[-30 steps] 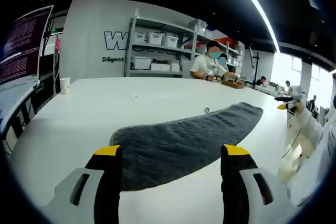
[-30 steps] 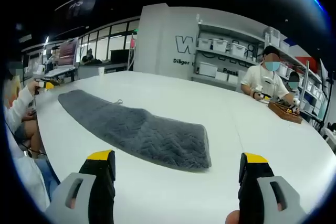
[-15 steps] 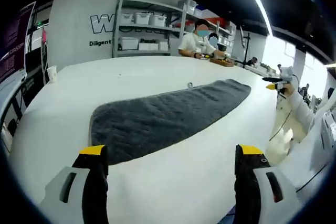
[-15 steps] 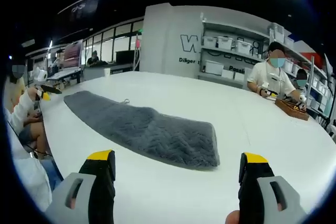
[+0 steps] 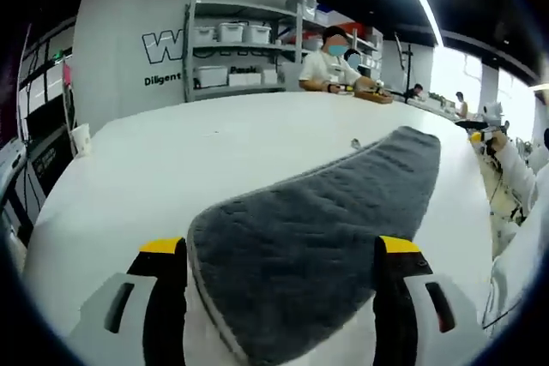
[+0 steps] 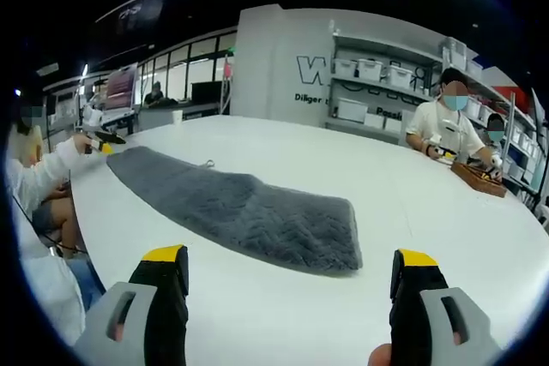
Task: Open the folded towel by lifting each exposed corner and separating the folded layers until the towel lies flat within the target outline without major curled edges
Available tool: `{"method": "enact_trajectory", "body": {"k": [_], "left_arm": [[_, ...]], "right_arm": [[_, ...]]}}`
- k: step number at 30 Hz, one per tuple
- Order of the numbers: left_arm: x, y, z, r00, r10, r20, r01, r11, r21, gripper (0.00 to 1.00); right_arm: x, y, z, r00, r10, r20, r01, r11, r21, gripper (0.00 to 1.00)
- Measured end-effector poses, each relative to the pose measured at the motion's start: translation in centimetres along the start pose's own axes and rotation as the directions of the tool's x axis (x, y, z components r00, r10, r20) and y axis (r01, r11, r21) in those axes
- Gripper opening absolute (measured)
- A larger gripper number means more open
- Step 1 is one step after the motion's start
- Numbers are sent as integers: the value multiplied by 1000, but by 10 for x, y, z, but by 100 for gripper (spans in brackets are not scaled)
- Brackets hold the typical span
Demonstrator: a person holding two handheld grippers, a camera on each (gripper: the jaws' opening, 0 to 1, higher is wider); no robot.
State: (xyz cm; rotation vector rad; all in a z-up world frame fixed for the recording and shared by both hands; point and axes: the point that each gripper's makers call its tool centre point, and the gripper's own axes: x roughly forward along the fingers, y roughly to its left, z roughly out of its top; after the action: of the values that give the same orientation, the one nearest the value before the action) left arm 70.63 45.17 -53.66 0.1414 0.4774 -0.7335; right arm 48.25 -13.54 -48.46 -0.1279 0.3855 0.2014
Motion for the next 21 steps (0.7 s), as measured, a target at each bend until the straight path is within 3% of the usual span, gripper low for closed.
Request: {"method": "enact_trajectory", "body": {"k": [5,10,15,17,19,21], "left_arm": [[26,27,-5,1000,10,-19,-11,999,-47,77],[36,34,4,998,-17,55,23,995,-99,63],[39,39,5,997,-22,73,31,992,-119,46],[38,43,4,998,1,61,6,994,-106,37],[37,39,2,999,-21,43,23,998,-56,27],[33,33,9,997,-24,72,23,1000,7,24]], "right_arm": [[-1,0,-1,1000,-3,-7,3,1000,3,99],[-1,-2,-2,1000,-8,-15,8,1000,0,99],[4,1,0,1000,-1,-19,1,1000,-5,99],[6,4,0,1000,5,-20,-5,1000,-6,99],[8,6,-1,1000,12,-25,-12,1000,-6,99],[10,7,-2,999,16,-29,-16,1000,-6,99]]}}
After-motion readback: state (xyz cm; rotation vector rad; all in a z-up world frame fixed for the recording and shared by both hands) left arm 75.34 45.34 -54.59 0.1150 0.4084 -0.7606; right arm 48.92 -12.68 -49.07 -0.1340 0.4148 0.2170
